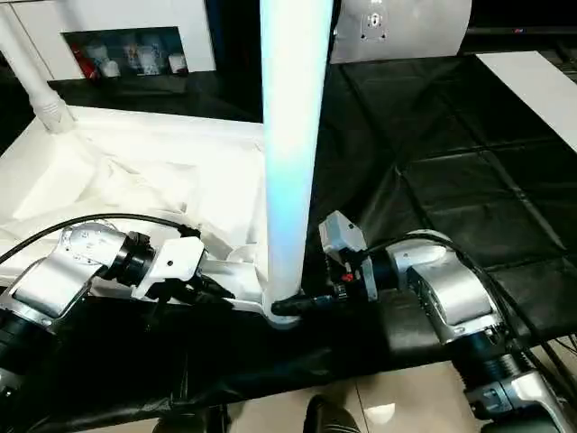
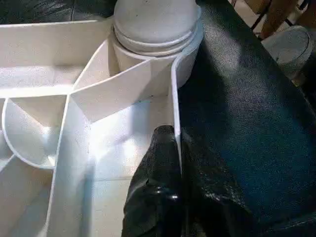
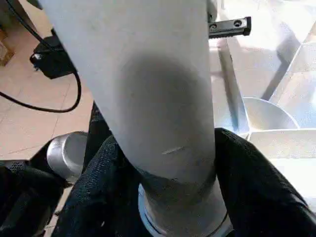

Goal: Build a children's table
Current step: Rotate leg to tighten

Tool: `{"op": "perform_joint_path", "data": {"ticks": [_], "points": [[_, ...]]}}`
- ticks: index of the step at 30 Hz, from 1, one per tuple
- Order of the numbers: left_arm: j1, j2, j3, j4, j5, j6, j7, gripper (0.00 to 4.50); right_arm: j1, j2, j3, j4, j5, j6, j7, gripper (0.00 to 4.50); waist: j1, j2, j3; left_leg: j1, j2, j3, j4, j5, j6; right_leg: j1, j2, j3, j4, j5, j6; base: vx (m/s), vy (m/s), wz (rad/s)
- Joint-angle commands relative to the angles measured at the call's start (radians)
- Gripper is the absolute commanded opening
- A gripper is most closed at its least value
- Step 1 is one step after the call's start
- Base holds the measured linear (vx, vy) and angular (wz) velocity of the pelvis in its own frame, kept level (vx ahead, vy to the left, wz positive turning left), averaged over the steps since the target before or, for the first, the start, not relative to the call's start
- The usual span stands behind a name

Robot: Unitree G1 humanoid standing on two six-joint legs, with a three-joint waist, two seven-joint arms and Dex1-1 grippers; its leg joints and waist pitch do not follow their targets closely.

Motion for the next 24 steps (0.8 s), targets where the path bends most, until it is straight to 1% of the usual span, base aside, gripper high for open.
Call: {"op": "perform_joint_path", "data": {"ticks": [1, 6, 9, 10, 11, 12, 13, 14, 15, 16, 17, 18, 19, 20, 21, 22, 24], "points": [[-0.015, -0.004, -0.026, 0.012, 0.031, -0.023, 0.0, 0.0, 0.0, -0.001, 0.022, 0.001, -0.007, -0.003, 0.034, 2.17, -0.008, -0.01, -0.072, 0.03, 0.062, -0.024, -0.072, -0.198, 0.07, 0.049, -0.071, 0.048, -0.066, -0.283, -0.24, 0.0, 0.0, 0.0], [-0.011, -0.017, -0.01, 0.022, 0.028, -0.003, 0.035, 0.0, 0.011, 0.002, 0.02, -0.021, 0.013, 0.026, 0.032, 2.06, -0.006, -0.007, -0.075, 0.031, 0.063, -0.024, -0.071, -0.198, 0.07, 0.05, -0.07, 0.047, -0.064, -0.271, -0.249, 0.0, 0.0, 0.0], [-0.006, -0.034, 0.011, 0.01, 0.02, 0.057, 0.084, 0.0, 0.042, 0.012, 0.005, -0.064, 0.04, 0.081, -0.013, 2.05, -0.003, -0.005, -0.074, 0.033, 0.065, -0.023, -0.072, -0.204, 0.065, 0.049, -0.07, 0.049, -0.066, -0.273, -0.25, 0.0, 0.0, 0.0], [-0.003, -0.048, 0.028, -0.007, 0.014, 0.109, 0.123, 0.0, 0.065, 0.032, -0.01, -0.09, 0.057, 0.129, -0.071, 2.05, -0.001, -0.002, -0.076, 0.033, 0.064, -0.025, -0.072, -0.205, 0.063, 0.049, -0.071, 0.048, -0.064, -0.276, -0.252, 0.0, 0.0, 0.0], [-0.001, -0.065, 0.044, -0.027, 0.004, 0.162, 0.161, 0.0, 0.084, 0.053, -0.023, -0.111, 0.063, 0.165, -0.133, 2.05, -0.002, -0.004, -0.074, 0.033, 0.066, -0.024, -0.075, -0.205, 0.055, 0.05, -0.07, 0.05, -0.066, -0.274, -0.249, 0.0, 0.0, 0.0], [-0.001, -0.065, 0.044, -0.027, 0.004, 0.162, 0.161, 0.0, 0.084, 0.053, -0.023, -0.111, 0.063, 0.165, -0.133, 2.05, -0.004, -0.005, -0.072, 0.03, 0.063, -0.027, -0.076, -0.222, 0.048, 0.049, -0.072, 0.049, -0.068, -0.304, -0.246, 0.0, 0.0, 0.0], [0.001, -0.092, 0.062, -0.063, -0.007, 0.237, 0.212, 0.0, 0.102, 0.108, -0.043, -0.122, 0.036, 0.169, -0.255, 2.05, -0.007, -0.001, -0.071, 0.028, 0.061, -0.03, -0.079, -0.247, 0.033, 0.051, -0.075, 0.047, -0.072, -0.36, -0.23, 0.0, 0.0, 0.0], [0.001, -0.096, 0.064, -0.069, -0.008, 0.249, 0.22, 0.0, 0.104, 0.118, -0.046, -0.123, 0.032, 0.171, -0.275, 2.05, -0.007, -0.001, -0.071, 0.028, 0.061, -0.03, -0.079, -0.247, 0.033, 0.051, -0.075, 0.047, -0.072, -0.36, -0.23, 0.0, 0.0, 0.0], [0.0, -0.111, 0.07, -0.084, -0.008, 0.278, 0.246, 0.0, 0.108, 0.145, -0.054, -0.125, 0.019, 0.174, -0.328, 2.05, -0.015, -0.005, -0.068, 0.028, 0.059, -0.034, -0.081, -0.279, 0.011, 0.05, -0.077, 0.047, -0.08, -0.435, -0.202, 0.0, 0.0, 0.0], [-0.003, -0.126, 0.076, -0.094, -0.009, 0.307, 0.271, 0.0, 0.109, 0.167, -0.059, -0.126, 0.01, 0.181, -0.371, 2.05, -0.021, -0.007, -0.068, 0.021, 0.055, -0.038, -0.084, -0.276, 0.006, 0.055, -0.077, 0.044, -0.081, -0.451, -0.184, 0.0, 0.0, 0.0], [-0.008, -0.154, 0.086, -0.106, -0.008, 0.35, 0.314, 0.0, 0.11, 0.205, -0.067, -0.127, -0.005, 0.192, -0.435, 2.05, -0.025, -0.008, -0.069, 0.023, 0.058, -0.037, -0.085, -0.275, 0.002, 0.052, -0.076, 0.046, -0.081, -0.447, -0.18, 0.0, 0.0, 0.0], [-0.013, -0.182, 0.094, -0.118, -0.007, 0.389, 0.354, 0.0, 0.11, 0.242, -0.076, -0.13, -0.023, 0.206, -0.5, 2.05, -0.034, -0.006, -0.068, 0.027, 0.056, -0.036, -0.083, -0.281, -0.002, 0.046, -0.074, 0.046, -0.082, -0.443, -0.184, 0.0, 0.0, 0.0], [-0.015, -0.199, 0.1, -0.126, -0.007, 0.415, 0.377, 0.0, 0.109, 0.266, -0.082, -0.131, -0.032, 0.214, -0.54, 2.05, -0.042, -0.007, -0.067, 0.023, 0.053, -0.038, -0.083, -0.288, -0.002, 0.048, -0.074, 0.044, -0.085, -0.454, -0.18, 0.0, 0.0, 0.0], [-0.016, -0.209, 0.103, -0.13, -0.008, 0.43, 0.389, 0.0, 0.108, 0.279, -0.085, -0.131, -0.037, 0.219, -0.561, 2.05, -0.042, -0.007, -0.067, 0.023, 0.053, -0.038, -0.083, -0.288, -0.002, 0.048, -0.074, 0.044, -0.085, -0.454, -0.18, 0.0, 0.0, 0.0], [-0.028, -0.283, 0.121, -0.149, 0.011, 0.518, 0.49, 0.0, 0.102, 0.383, -0.112, -0.132, -0.072, 0.245, -0.732, 2.05, -0.053, -0.009, -0.066, 0.02, 0.052, -0.038, -0.083, -0.278, -0.001, 0.049, -0.073, 0.045, -0.085, -0.449, -0.173, 0.0, 0.0, 0.0], [-0.03, -0.293, 0.124, -0.15, 0.014, 0.53, 0.505, 0.0, 0.101, 0.398, -0.116, -0.132, -0.078, 0.248, -0.757, 2.05, -0.059, -0.008, -0.066, 0.019, 0.05, -0.036, -0.082, -0.269, -0.002, 0.043, -0.071, 0.046, -0.087, -0.446, -0.175, 0.0, 0.0, 0.0], [-0.041, -0.351, 0.143, -0.148, 0.031, 0.581, 0.594, 0.0, 0.094, 0.475, -0.139, -0.124, -0.101, 0.263, -0.887, 2.04, -0.06, -0.01, -0.069, 0.022, 0.048, -0.036, -0.08, -0.261, -0.002, 0.044, -0.072, 0.045, -0.089, -0.452, -0.166, 0.0, 0.0, 0.0]]}}
